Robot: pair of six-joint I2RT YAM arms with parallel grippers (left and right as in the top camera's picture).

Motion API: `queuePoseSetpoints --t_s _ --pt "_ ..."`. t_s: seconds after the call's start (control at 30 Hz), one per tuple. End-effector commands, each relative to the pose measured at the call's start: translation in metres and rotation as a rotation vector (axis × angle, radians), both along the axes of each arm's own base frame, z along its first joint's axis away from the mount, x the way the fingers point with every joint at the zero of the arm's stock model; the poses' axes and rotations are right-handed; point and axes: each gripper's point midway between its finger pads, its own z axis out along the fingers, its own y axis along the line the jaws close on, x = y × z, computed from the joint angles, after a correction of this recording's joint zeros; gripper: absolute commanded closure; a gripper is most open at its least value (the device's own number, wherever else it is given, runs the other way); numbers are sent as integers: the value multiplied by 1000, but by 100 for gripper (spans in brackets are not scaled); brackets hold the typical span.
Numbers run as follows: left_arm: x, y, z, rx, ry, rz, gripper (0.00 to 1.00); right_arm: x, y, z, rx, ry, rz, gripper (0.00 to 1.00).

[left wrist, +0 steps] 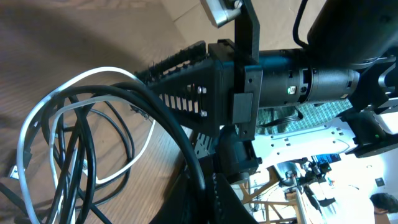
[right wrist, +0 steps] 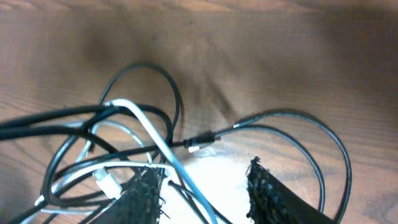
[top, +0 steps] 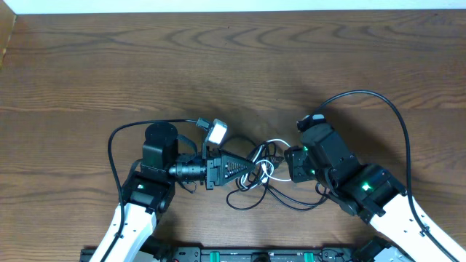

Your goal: Untangle cables

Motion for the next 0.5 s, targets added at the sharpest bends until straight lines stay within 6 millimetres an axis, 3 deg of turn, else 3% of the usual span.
queuePoseSetpoints --t_s 0.0,0.17,0.27,0.37,0.47 --pt "0 0 5 -7 -38 -11 92 -2 1 1 15 16 -1 57" --pt "-1 0 5 -11 -33 -17 92 -8 0 -19 -30 76 6 63" --pt "-2 0 5 -12 -32 -20 92 -16 -6 -40 -75 154 -8 76" --pt "-2 0 5 -12 -32 -20 92 -22 -11 -52 -106 213 -36 99" --pt "-2 0 5 -12 -32 -20 92 -19 -15 -53 -126 202 -55 99"
